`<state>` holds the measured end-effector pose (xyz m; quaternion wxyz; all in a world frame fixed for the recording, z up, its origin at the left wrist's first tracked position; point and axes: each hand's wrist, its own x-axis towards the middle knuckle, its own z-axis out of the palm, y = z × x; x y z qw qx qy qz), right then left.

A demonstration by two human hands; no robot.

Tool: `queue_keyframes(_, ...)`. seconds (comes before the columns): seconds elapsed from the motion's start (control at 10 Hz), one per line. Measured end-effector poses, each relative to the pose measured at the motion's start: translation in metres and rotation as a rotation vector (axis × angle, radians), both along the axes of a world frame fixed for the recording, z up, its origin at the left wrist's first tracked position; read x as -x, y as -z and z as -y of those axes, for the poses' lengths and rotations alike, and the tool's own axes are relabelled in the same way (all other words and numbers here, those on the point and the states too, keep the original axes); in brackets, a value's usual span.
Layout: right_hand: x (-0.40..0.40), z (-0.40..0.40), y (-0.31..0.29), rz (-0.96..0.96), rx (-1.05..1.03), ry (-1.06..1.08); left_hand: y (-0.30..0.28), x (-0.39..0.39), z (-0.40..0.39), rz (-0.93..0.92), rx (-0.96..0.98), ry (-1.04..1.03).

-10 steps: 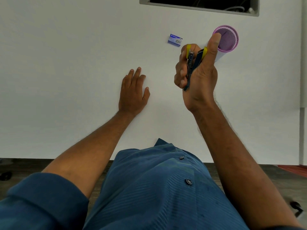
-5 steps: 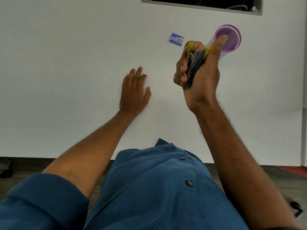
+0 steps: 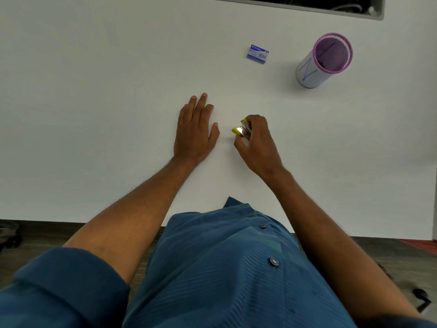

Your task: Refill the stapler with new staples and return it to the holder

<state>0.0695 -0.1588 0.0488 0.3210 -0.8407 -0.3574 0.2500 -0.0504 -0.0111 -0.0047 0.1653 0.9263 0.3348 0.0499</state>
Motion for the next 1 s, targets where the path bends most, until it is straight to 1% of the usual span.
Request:
queue_keyframes(0.2,-0.017,-0.011,0.015,0.139,0.027,0.001,0.0,0.0,-0.002,-0.003,-0.003,-0.006)
queue_keyframes(0.6,-0.051,-0.054,0.021,0.326,0.078,0.023,-0.001,-0.001,-0.002,-0.006,0.006,-0.009)
queue_keyframes(0.8,-0.053,-0.055,0.023,0.323,0.115,0.035,0.0,-0.001,-0.002,-0.009,0.007,-0.005)
queue_keyframes(0.9,-0.054,-0.054,0.02,0.274,0.113,0.038,-0.001,-0.001,-0.001,-0.003,0.001,0.003)
queue_keyframes(1.0,-0.052,-0.047,0.021,0.238,0.088,0.098,0.003,-0.002,-0.001,0.002,-0.026,0.006)
